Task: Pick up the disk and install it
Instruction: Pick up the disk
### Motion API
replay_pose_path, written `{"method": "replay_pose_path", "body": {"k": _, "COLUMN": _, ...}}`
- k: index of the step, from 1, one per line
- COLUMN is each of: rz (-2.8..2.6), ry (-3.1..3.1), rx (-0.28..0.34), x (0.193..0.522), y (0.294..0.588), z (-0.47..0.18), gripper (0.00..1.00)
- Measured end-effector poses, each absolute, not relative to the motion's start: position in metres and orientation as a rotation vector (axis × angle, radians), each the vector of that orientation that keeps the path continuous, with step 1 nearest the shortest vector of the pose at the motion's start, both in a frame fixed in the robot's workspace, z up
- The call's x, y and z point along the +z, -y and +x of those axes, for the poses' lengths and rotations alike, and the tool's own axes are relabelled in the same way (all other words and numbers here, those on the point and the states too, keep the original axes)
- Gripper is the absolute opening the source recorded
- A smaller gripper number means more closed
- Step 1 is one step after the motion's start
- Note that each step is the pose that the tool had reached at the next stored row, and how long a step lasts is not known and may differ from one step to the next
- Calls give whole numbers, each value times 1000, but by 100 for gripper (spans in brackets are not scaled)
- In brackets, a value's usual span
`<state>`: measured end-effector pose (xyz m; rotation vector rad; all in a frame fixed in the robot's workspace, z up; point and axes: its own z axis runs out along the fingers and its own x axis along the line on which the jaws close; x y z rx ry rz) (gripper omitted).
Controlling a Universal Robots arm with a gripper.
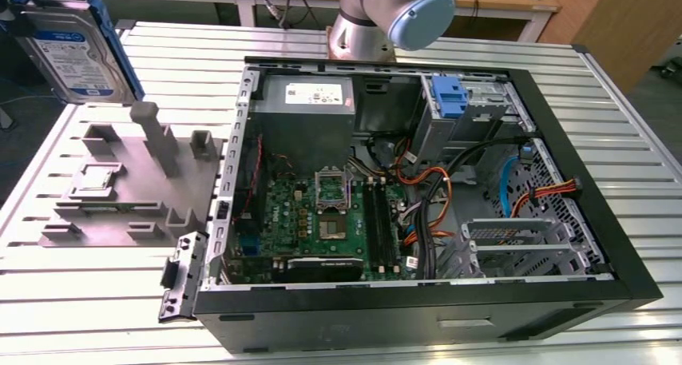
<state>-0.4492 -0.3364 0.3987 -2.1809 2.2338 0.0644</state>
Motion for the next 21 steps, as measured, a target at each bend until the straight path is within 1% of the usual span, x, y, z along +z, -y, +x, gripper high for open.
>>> {"method": "replay_pose_path", "body": {"k": 9, "rz": -2181, "ry": -2234, "rx": 64, "x": 405, "y": 336, "z": -449, "gripper": 36}}
{"method": "replay_pose_path", "body": {"k": 21, "rz": -2181, "ry": -2234, "rx": 64, "x": 429, "y": 336, "z": -449, "gripper": 36}}
